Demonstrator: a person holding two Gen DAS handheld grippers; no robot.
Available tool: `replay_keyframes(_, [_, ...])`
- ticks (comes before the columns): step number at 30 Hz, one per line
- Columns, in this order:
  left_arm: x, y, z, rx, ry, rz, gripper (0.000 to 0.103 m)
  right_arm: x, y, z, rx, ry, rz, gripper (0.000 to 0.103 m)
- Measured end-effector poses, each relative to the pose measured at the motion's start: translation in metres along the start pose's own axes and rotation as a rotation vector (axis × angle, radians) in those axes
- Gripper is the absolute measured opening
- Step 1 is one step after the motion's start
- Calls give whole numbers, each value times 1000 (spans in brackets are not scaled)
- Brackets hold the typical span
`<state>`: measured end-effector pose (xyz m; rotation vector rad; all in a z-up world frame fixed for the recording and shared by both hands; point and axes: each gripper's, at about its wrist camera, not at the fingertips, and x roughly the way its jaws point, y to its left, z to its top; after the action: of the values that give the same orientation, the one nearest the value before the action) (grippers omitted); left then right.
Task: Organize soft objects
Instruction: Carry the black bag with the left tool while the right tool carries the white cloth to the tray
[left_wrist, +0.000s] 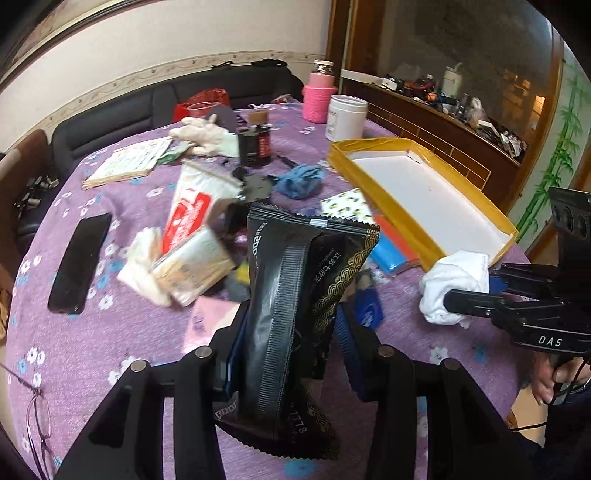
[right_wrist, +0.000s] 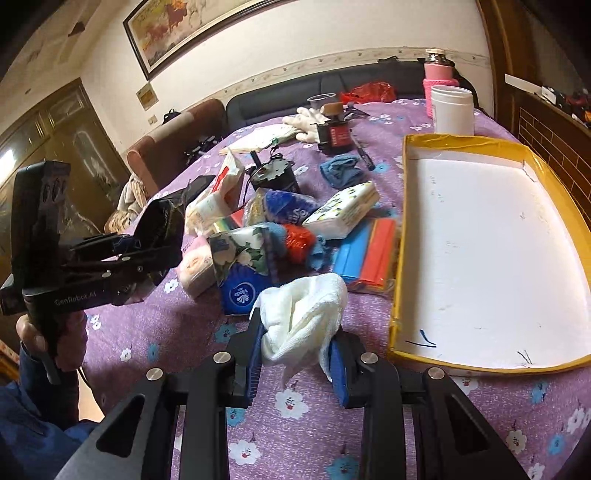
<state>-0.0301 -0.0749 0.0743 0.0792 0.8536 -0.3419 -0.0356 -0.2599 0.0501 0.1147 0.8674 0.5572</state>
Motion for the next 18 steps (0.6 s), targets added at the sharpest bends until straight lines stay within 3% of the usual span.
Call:
replay_keyframes(8, [14,-27,25,23,12,-46,44,-18,-23,12,44,-60,-13,33])
replay_keyframes(18, [30,-65,78,40,-6,-101,44,-41,-71,74,158,-174,-81,33])
